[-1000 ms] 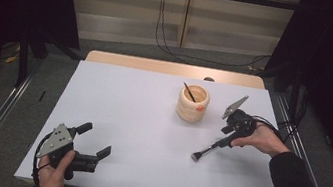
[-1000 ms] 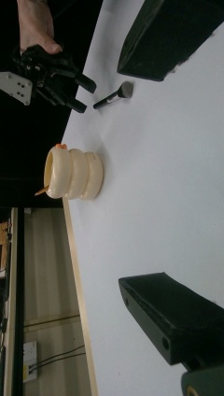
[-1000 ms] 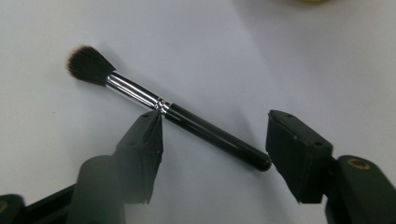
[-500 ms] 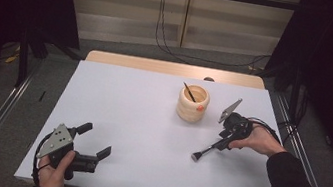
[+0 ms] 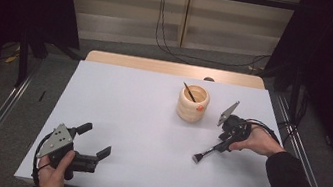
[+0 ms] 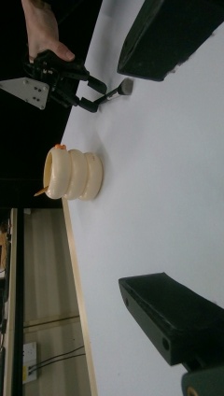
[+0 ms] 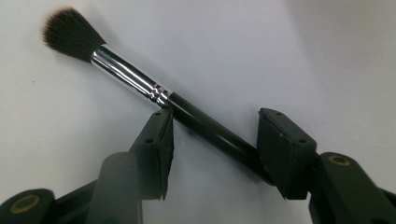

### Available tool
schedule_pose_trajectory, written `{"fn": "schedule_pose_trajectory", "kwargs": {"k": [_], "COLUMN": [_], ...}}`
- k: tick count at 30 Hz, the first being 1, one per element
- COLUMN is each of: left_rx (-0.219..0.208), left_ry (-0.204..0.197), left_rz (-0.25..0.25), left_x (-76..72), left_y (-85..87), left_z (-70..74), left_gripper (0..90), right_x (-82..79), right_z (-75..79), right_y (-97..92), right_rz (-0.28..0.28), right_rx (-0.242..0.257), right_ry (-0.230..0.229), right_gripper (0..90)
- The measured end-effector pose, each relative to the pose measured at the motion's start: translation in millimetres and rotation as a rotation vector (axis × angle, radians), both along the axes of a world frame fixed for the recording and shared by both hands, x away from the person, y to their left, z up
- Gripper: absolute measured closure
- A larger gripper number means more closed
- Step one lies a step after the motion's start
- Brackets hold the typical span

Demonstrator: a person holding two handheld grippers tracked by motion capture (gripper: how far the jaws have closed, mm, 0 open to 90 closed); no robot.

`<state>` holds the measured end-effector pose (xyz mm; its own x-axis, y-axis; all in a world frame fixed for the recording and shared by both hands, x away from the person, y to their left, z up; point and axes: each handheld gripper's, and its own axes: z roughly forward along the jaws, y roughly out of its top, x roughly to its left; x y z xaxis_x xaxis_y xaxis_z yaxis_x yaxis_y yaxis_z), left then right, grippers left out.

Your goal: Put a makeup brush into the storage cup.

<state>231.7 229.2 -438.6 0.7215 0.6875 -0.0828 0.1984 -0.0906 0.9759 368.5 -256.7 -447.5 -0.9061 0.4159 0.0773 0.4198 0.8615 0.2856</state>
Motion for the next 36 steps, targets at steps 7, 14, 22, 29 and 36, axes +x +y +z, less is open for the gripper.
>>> {"fn": "schedule_pose_trajectory", "kwargs": {"k": [7,14,22,29,36], "left_rx": [0.001,0.002,-0.001,0.005,0.002], "left_ry": [0.003,0.004,0.005,0.005,0.006], "left_rz": [0.001,0.002,0.002,0.0,0.002], "left_x": [0.0,0.2,-0.3,-0.4,-0.5], "left_y": [0.2,0.4,0.2,0.3,-0.1], "left_z": [-0.1,-0.3,-0.2,-0.2,-0.2], "left_gripper": [0.9,0.9,0.8,0.8,0.8], "right_x": [-1.3,-2.4,0.0,1.1,1.7], "right_z": [-1.8,-4.1,-3.9,-3.1,-2.9], "right_y": [-0.9,-0.2,-2.3,-2.3,0.0], "right_rz": [0.012,0.028,0.025,-0.013,-0.035], "right_rx": [-0.012,-0.034,-0.029,-0.031,-0.049], "right_ry": [-0.002,-0.009,-0.02,0.004,0.008], "right_gripper": [47.7,53.4,64.7,79.9,79.8]}}
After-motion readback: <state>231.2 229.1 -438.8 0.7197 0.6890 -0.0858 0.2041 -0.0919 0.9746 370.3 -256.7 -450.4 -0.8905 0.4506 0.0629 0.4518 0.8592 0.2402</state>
